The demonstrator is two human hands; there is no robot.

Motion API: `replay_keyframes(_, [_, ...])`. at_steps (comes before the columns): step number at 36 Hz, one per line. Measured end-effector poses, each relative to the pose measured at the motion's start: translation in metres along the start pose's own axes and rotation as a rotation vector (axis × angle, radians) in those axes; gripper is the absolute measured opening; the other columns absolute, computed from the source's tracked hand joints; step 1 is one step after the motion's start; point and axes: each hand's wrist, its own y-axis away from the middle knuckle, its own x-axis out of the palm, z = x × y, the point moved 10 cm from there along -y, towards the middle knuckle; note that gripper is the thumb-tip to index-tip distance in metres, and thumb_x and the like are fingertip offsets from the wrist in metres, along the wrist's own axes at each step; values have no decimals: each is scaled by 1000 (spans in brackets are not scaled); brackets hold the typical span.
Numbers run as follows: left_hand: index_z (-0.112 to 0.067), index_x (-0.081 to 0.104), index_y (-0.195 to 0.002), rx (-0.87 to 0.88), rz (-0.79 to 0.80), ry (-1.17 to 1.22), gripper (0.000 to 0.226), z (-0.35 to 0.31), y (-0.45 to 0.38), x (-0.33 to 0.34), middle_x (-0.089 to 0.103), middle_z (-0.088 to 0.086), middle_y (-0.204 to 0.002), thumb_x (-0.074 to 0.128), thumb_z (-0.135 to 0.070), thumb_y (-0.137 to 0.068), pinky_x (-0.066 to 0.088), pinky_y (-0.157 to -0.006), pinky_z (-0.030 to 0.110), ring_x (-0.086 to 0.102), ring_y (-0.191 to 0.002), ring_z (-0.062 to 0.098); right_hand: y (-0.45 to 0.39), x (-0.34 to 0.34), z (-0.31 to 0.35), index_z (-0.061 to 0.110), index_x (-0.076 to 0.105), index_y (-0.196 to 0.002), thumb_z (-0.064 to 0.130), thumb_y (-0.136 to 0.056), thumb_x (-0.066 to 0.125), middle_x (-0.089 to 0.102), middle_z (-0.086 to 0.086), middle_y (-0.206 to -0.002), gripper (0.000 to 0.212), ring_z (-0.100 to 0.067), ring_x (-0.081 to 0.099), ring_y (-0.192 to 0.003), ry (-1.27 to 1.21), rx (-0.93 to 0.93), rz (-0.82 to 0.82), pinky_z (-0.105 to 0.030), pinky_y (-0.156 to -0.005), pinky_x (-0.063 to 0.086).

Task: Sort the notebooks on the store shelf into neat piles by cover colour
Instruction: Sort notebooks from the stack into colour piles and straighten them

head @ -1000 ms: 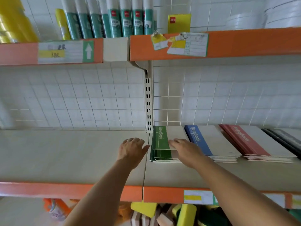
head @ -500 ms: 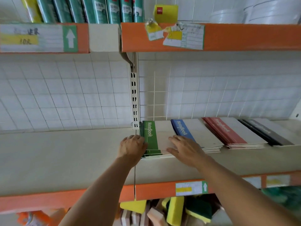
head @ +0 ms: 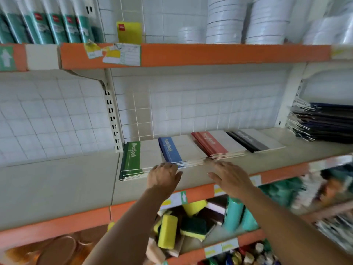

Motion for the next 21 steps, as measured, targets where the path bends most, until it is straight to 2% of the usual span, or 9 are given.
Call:
replay_keyframes(5, [-26, 53, -128, 54, 12, 1, 39, -81, 6, -1, 56, -5, -130, 32, -44, -100, 39, -92, 29, 51, -120, 17, 46, -10, -64, 20, 41, -141, 60, -94, 21, 47, 0, -143, 64, -21, 45, -128, 19, 66, 17, -32, -103, 36])
replay_keyframes(7, [-25, 53, -128, 84, 22, 17, 39, -116, 8, -1, 55, -4, -131, 33, -43, -100, 38, -93, 29, 51, -120, 19, 65, -13, -92, 21, 43, -140, 60, -94, 23, 48, 0, -141, 63, -21, 46, -128, 29, 93, 26, -32, -103, 38])
replay_keyframes(10, [-24, 54, -128, 143, 29, 40, 38, -167, 10, 0, 56, -1, -129, 34, -41, -100, 39, -93, 30, 51, -119, 20, 93, -21, -133, 23, 51, -131, 70, -77, 0, 55, 0, -132, 88, -22, 52, -120, 12, 126, 7, -33, -97, 43])
replay_keyframes(11, [-24, 54, -128, 155, 31, 48, 38, -184, 11, -1, 56, -1, -129, 34, -41, -100, 39, -93, 30, 51, -119, 21, 103, -24, -146, 23, 51, -131, 70, -78, 0, 56, 0, -131, 87, -21, 52, -120, 5, 132, 1, -33, -97, 43])
replay_keyframes(14, [-23, 54, -126, 177, 55, 69, 37, -225, 11, 1, 55, -1, -129, 35, -42, -100, 40, -92, 31, 51, -120, 22, 128, -29, -178, 23, 43, -140, 58, -97, 25, 47, 1, -142, 58, -19, 43, -130, -17, 159, 19, -31, -104, 36])
replay_keyframes(16, [-21, 56, -121, 181, 63, 89, 38, -253, 12, 2, 57, 1, -124, 33, -42, -100, 42, -89, 32, 53, -117, 24, 143, -30, -202, 24, 37, -144, 53, -99, 29, 41, 3, -147, 55, -16, 38, -134, -7, 188, 35, -30, -106, 33])
replay_keyframes(19, [-18, 65, -103, 250, 6, 162, 41, -294, 13, -4, 66, 4, -104, 32, -41, -94, 49, -77, 34, 63, -99, 28, 162, -32, -238, 22, 37, -145, 53, -99, 30, 39, 4, -149, 55, -15, 37, -135, -2, 249, 50, -29, -104, 33])
replay_keyframes(21, [-20, 62, -113, 280, 25, 133, 35, -317, 11, -1, 63, 3, -114, 36, -39, -98, 45, -84, 34, 58, -108, 26, 172, -34, -257, 21, 37, -144, 52, -99, 30, 40, 3, -148, 55, -16, 39, -134, 4, 271, 55, -28, -102, 35])
